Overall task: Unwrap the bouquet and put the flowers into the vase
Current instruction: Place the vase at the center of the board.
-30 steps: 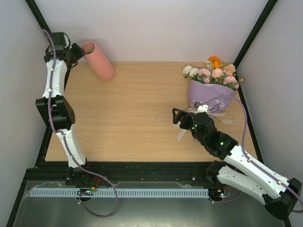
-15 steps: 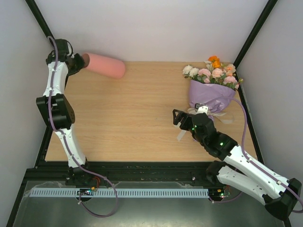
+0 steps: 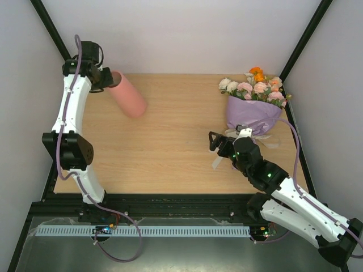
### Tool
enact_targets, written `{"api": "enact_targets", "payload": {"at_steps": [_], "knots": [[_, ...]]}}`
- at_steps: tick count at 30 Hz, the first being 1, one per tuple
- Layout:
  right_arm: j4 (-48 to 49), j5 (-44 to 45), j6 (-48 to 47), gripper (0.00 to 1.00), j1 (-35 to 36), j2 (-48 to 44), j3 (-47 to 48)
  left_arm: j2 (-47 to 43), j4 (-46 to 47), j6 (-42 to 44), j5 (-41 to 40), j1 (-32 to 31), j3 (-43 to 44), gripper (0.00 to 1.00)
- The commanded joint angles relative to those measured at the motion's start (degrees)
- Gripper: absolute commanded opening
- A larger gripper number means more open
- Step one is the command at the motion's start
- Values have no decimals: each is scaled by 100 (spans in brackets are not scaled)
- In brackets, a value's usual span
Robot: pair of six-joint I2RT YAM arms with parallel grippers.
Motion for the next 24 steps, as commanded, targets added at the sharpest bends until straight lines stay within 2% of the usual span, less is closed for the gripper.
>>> {"api": "enact_targets", "payload": {"at_steps": [1,13,20,24], "knots": [[-335,71,-16,99,-12,-180,38,-887,186,324,-603,-260,17,2],[-330,7,123,99,-11,-254,-84,-1569,-639,691,-2028,-312,-565,2],[-301,16,91,99,-6,-101,-25,-1718,-604,764,-1600,-306,-744,2],[-378,97,28,99,-12,-76,31,-1549,-695,738,-1900,-304,-820,2]]}}
